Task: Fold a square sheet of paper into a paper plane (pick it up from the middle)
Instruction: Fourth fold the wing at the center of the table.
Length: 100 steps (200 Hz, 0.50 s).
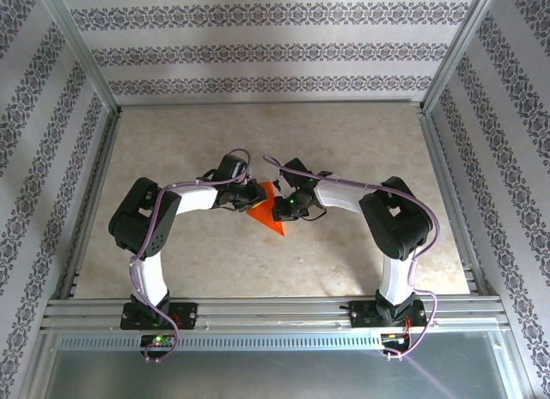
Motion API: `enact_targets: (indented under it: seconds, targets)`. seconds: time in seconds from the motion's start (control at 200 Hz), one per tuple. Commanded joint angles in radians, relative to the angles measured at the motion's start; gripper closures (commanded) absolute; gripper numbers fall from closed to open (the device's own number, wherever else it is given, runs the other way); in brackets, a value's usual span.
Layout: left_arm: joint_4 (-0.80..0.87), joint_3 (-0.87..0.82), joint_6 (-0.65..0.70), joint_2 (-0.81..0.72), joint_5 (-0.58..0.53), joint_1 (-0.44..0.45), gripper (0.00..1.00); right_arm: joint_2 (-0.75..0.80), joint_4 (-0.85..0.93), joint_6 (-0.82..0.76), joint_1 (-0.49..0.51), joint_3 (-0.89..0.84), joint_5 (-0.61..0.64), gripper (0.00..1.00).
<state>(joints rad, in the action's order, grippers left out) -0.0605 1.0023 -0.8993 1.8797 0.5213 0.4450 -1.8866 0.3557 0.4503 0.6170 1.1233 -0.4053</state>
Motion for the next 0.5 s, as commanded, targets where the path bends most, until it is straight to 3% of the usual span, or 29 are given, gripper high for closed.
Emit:
enact_targets:
  seconds: [0.0, 0.495]
  targets:
    - [0.001, 0.023, -0.009, 0.026, -0.004, 0.008, 0.85, -0.024, 0.029, 0.017, -0.011, 0.02, 0.038, 0.9]
    - [0.113, 0.048, -0.001, 0.06, -0.049, 0.008, 0.85, -0.006, 0.013, -0.007, -0.006, 0.041, -0.048, 0.9]
